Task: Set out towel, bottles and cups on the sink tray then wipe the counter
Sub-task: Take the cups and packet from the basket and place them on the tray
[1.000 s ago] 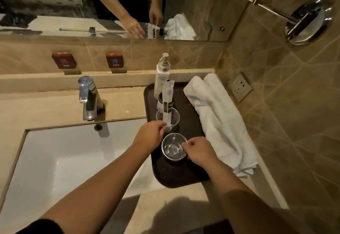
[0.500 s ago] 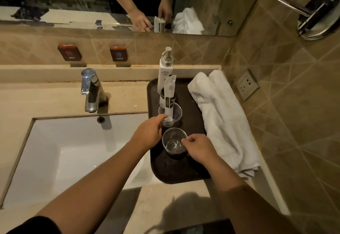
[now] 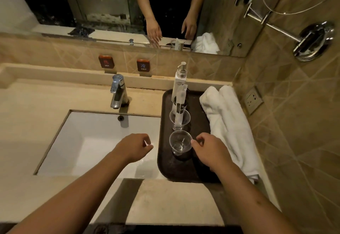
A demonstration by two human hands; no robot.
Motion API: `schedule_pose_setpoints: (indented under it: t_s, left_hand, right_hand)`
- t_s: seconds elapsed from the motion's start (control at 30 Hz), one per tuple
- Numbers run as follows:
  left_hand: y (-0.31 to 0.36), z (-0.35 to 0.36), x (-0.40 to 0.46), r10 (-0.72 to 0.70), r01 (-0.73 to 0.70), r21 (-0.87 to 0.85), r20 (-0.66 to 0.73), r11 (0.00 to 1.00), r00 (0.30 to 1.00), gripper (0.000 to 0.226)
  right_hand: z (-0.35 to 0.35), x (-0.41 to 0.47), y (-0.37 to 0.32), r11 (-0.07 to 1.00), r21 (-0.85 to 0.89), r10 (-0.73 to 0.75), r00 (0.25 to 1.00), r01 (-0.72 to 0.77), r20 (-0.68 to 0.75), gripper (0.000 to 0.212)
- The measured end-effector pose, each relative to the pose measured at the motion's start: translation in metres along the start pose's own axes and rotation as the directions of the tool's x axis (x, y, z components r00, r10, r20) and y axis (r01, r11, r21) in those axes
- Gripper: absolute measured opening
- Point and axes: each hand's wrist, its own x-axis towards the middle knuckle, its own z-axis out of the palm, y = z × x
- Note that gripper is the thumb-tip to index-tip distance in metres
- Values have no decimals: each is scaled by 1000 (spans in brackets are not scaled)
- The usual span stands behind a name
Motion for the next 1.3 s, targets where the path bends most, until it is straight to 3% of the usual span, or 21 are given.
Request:
schedule_pose_setpoints:
  t_s: [0.1,0.27,0.6,0.83,1.3]
  left_hand:
    - [-1,-11,-37,-17,17,1,12,1000,1000,24]
    - [-7,-26,-105,-47,46,-43,-41,998,998,22]
    - [-71,-57,-225,-205,198,-54,-169,979,964,24]
    - [-156,-89,-292,-284,256,-138,-250,957,926,20]
    - [-421,-153,-411,-414,391,-136,-266,910,871,20]
  right_hand:
    - [-10,-12,-12,990,-52,-133,989,131,-57,25]
    - [-7,-38,-44,938,-25,-348,937,347,-31,15]
    - [57,-113,-141,782,-16,-597,756,623,269,16]
    - [117,-171,-228,700,-53,-656,670,712,347,13]
    - [250,-281,-421,715,-92,-599,674,693,433,19]
